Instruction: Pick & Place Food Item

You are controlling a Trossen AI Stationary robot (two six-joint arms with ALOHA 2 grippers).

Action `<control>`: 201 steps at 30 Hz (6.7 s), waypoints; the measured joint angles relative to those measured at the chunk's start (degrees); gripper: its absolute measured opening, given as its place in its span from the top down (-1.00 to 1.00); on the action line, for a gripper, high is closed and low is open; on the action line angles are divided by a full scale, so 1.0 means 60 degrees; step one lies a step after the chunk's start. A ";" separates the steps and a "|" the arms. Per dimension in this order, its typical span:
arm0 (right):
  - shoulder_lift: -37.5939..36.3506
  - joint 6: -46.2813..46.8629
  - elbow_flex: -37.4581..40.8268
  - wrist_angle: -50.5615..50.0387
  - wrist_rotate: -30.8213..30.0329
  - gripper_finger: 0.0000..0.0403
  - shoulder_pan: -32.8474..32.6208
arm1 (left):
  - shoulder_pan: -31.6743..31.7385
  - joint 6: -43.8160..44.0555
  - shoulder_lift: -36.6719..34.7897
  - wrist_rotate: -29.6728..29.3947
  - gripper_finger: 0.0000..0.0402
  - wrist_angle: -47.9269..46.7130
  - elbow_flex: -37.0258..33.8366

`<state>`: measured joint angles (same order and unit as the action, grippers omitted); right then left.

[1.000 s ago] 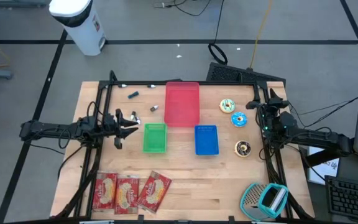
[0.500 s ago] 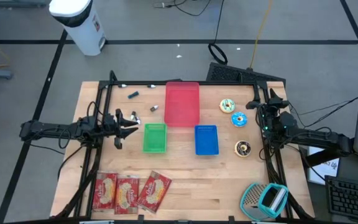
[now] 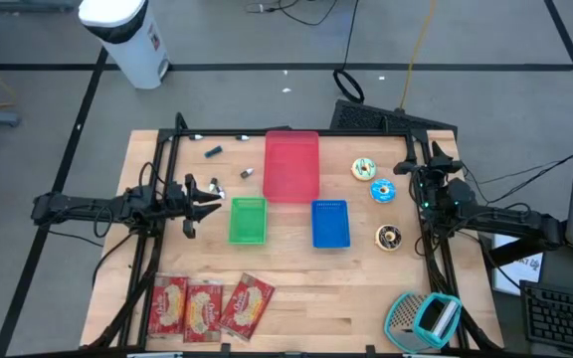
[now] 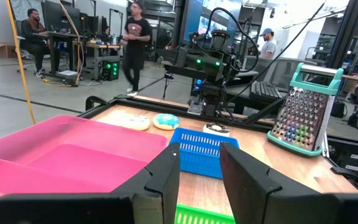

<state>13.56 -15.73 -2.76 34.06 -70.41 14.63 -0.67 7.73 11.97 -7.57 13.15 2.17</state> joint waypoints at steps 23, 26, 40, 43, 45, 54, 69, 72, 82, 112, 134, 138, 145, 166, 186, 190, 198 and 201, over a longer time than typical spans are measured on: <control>0.0000 0.2724 -0.0003 -0.0081 0.1731 -0.51 -0.0390 | -0.0002 0.0000 -0.0001 0.0002 0.43 0.0000 0.0000; 0.0000 0.2992 -0.0004 -0.0856 0.2547 -0.51 -0.0530 | 0.0000 0.0000 0.0002 -0.0001 0.43 0.0000 -0.0001; 0.0004 0.3588 -0.0011 -0.3432 0.6539 -0.51 -0.0707 | -0.0002 0.0000 -0.0001 -0.0001 0.43 0.0000 -0.0003; 0.0004 0.3588 -0.0011 -0.3424 0.6518 -0.51 -0.0707 | 0.0000 0.0000 0.0002 0.0000 0.43 0.0000 0.0000; 0.0004 0.3587 -0.0011 -0.3289 0.6525 -0.51 -0.0707 | -0.0001 0.0000 0.0002 0.0000 0.43 -0.0002 -0.0001; 0.0004 0.4722 0.0000 -0.3162 0.6530 -0.51 -0.0707 | -0.0002 0.0000 0.0002 -0.0001 0.43 0.0000 -0.0004; 0.1834 0.4725 -0.2145 -0.4694 0.5679 -0.51 0.0029 | 0.0000 0.0000 0.0000 -0.0001 0.43 0.0000 -0.0002; 0.3404 0.4865 -0.3218 -0.5572 0.6049 -0.51 0.0661 | -0.0002 0.0000 0.0000 -0.0002 0.43 -0.0002 0.0000; 0.8865 0.5012 -0.6782 -0.8419 0.9732 -0.51 0.4151 | -0.0002 0.0000 -0.0001 0.0001 0.43 0.0036 0.0000; 1.1772 0.4730 -0.7202 -0.9885 0.9471 -0.51 0.4933 | 0.0000 0.0000 0.0000 -0.0067 0.43 0.0069 0.0000; 1.2192 0.4601 -0.7198 -0.9627 1.0794 0.48 0.4994 | -0.0002 0.0000 -0.0001 -0.0063 0.43 0.0069 0.0000; 1.1786 0.4470 -0.7198 -0.9622 1.0794 0.67 0.4986 | -0.0001 0.0000 -0.0001 -0.0063 0.43 0.0069 -0.0002; 1.0100 0.4484 -0.7198 -0.9609 1.1759 0.89 0.4690 | -0.0001 0.0000 -0.0001 -0.0063 0.43 0.0067 0.0000; 0.9800 0.3669 -0.7198 -0.7683 0.5993 0.93 -0.3887 | -0.0002 0.0000 -0.0001 -0.0067 0.43 0.0069 0.0000; 1.2316 0.2721 -0.7206 -0.6258 0.4996 0.89 -0.4320 | -0.0002 0.0000 -0.0001 -0.0067 0.43 0.0066 -0.0004; 1.2327 0.2718 -0.7206 -0.6364 0.5045 0.89 -0.4317 | 0.0001 0.0000 -0.0001 -0.0070 0.43 0.0066 0.0000; 1.2320 0.2642 -0.7206 -0.6677 0.5278 0.89 -0.4317 | 0.0001 0.0000 0.0002 -0.0070 0.43 0.0066 0.0000; 1.2324 0.2486 -0.7206 -0.6659 0.5273 0.88 -0.4309 | 0.0000 0.0000 0.0000 -0.0070 0.43 0.0066 0.0000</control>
<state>87.50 -0.81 -46.00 -5.89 -38.77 -11.22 -0.67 7.73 11.97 -7.99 13.54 2.17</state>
